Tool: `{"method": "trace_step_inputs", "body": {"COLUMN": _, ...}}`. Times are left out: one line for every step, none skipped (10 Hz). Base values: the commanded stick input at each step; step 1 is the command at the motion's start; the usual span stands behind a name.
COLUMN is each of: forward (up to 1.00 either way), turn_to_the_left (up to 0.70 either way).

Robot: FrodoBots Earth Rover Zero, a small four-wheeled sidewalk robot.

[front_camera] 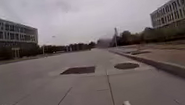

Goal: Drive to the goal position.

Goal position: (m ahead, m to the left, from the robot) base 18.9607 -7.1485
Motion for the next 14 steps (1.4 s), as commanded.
{"method": "trace_step_inputs", "body": {"forward": 0.70, "turn_to_the_left": 0.00}}
{"method": "trace_step_inputs", "body": {"forward": 0.70, "turn_to_the_left": 0.00}}
{"method": "trace_step_inputs", "body": {"forward": 0.70, "turn_to_the_left": 0.00}}
{"method": "trace_step_inputs", "body": {"forward": 0.70, "turn_to_the_left": 0.00}}
{"method": "trace_step_inputs", "body": {"forward": 0.70, "turn_to_the_left": 0.00}}
{"method": "trace_step_inputs", "body": {"forward": 0.70, "turn_to_the_left": 0.00}}
{"method": "trace_step_inputs", "body": {"forward": 0.70, "turn_to_the_left": 0.00}}
{"method": "trace_step_inputs", "body": {"forward": 0.70, "turn_to_the_left": 0.00}}
{"method": "trace_step_inputs", "body": {"forward": 0.70, "turn_to_the_left": 0.00}}
{"method": "trace_step_inputs", "body": {"forward": 0.70, "turn_to_the_left": 0.00}}
{"method": "trace_step_inputs", "body": {"forward": 0.70, "turn_to_the_left": -0.02}}
{"method": "trace_step_inputs", "body": {"forward": 0.70, "turn_to_the_left": -0.13}}
{"method": "trace_step_inputs", "body": {"forward": 0.70, "turn_to_the_left": -0.14}}
{"method": "trace_step_inputs", "body": {"forward": 0.70, "turn_to_the_left": -0.14}}
